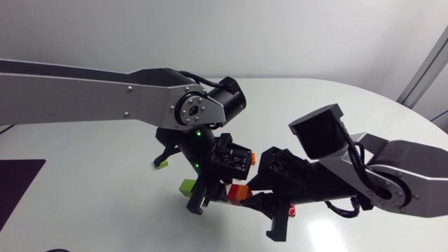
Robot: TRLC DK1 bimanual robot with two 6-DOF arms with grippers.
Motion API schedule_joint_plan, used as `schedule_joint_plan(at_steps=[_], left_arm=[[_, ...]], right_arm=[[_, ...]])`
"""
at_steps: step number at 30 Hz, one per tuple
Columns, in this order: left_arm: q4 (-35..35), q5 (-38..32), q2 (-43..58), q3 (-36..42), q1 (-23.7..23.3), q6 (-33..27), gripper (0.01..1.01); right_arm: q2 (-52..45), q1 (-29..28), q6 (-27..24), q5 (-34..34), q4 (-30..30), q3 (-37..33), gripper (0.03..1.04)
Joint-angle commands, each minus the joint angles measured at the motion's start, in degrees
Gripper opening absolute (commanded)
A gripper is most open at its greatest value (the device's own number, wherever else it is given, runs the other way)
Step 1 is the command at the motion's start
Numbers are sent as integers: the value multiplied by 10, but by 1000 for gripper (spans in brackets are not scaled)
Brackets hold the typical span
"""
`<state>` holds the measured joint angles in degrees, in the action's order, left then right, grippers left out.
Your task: Separate the duplo bricks
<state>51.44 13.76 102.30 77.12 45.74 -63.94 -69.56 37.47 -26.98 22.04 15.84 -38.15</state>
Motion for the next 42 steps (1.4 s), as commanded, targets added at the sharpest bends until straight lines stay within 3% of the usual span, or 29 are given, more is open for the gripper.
schedule_joint_plan(at_steps=[1,7,13,16,22,28,30,34,38,42], left_arm=[[1,-7,-12,-22,-14,-13,254],[-5,-11,-16,-35,-17,-16,254],[-13,-15,-15,-49,-14,-8,254],[-38,-25,-11,-67,-6,-1,264],[-80,-33,-8,-116,9,6,562],[-105,-36,-2,-129,12,15,754],[-122,-43,-9,-132,11,15,864],[-199,-45,-56,-155,12,19,892],[-306,-45,-106,-199,18,28,895],[-390,-37,-144,-238,28,42,902]], right_arm=[[10,-3,-12,12,23,7,226],[11,-19,-18,39,38,6,226],[46,-27,-22,14,44,19,226],[42,-60,-21,55,62,11,226],[21,-148,-35,150,101,-10,226],[-2,-202,-47,222,140,-37,226],[-23,-227,-51,263,154,-51,226],[-90,-282,-90,352,215,-92,226],[-170,-334,-164,419,310,-140,226],[-202,-350,-219,440,368,-158,226]])
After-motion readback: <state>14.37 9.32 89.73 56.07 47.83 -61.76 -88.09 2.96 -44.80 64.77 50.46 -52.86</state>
